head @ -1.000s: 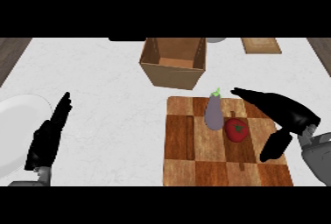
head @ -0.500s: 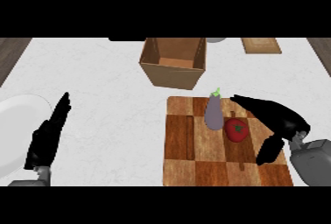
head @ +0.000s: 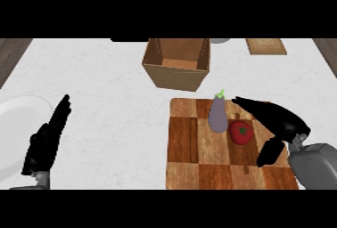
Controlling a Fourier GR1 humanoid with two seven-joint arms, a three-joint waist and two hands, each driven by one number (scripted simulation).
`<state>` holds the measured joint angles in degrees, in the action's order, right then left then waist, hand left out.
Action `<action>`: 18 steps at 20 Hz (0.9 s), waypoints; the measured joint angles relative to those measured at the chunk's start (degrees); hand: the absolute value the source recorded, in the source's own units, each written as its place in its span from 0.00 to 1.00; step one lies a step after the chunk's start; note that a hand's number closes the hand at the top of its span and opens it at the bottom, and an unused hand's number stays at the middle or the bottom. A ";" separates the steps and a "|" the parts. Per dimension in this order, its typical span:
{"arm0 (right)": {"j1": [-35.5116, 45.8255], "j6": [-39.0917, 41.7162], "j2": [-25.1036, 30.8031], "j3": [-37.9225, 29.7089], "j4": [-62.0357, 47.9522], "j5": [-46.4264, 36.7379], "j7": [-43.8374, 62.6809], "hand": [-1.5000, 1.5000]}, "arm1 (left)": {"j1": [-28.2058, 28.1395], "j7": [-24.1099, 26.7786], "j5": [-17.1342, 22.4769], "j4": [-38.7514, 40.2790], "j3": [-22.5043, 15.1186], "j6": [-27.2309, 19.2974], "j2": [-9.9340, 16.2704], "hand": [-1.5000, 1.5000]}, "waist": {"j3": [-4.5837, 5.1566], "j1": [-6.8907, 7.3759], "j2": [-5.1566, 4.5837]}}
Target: Pick the tomato from the cutting board and place it in the cardboard box
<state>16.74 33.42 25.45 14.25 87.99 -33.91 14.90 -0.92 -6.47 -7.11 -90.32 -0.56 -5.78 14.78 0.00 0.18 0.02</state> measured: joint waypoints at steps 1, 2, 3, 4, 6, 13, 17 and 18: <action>-0.04 -0.11 -0.32 -0.22 -0.60 -0.81 -0.83 0.00 | -1.06 0.39 -0.19 -0.60 -0.02 0.22 -0.30 0.50 | -0.01 0.03 -0.01; -0.78 -0.01 -0.58 -0.63 -0.07 -1.36 -1.13 0.00 | -0.65 0.20 -0.21 -0.54 0.47 0.53 -0.37 0.50 | 0.00 -0.01 -0.01; -1.47 -0.19 -0.81 -0.87 0.14 -1.95 -1.51 0.00 | -1.00 1.52 -0.39 0.55 0.78 0.72 -0.56 0.50 | -0.01 -0.04 0.00; -1.97 0.16 -1.55 -0.94 1.05 -2.39 -0.99 0.00 | -0.74 1.24 -0.81 0.56 0.72 0.56 -1.10 0.50 | -0.01 -0.07 0.00; -2.49 -0.26 -2.48 -1.28 0.34 -3.90 -2.19 0.00 | -0.11 0.98 -0.93 0.96 1.47 1.26 -1.20 0.50 | 0.00 -0.08 0.00; -1.55 -0.89 -5.85 -2.41 -3.76 -8.41 -4.65 0.00 | 1.23 1.29 -2.33 1.94 2.64 2.09 -2.54 0.50 | 0.00 -0.02 -0.02; -1.97 -1.33 -7.10 -1.89 -5.28 -11.18 -6.09 0.00 | 0.71 1.21 -3.24 1.45 2.88 2.48 -3.11 0.50 | -0.02 -0.02 -0.01; -2.37 -1.22 -7.28 -1.97 -5.26 -11.77 -6.32 0.00 | 0.49 1.17 -3.42 1.02 2.82 2.56 -3.45 0.50 | -0.01 -0.03 -0.01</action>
<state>14.37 32.19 18.17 12.29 82.73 -45.68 8.59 -0.42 -5.30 -10.53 -89.29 2.25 -3.22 11.33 0.00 0.15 0.01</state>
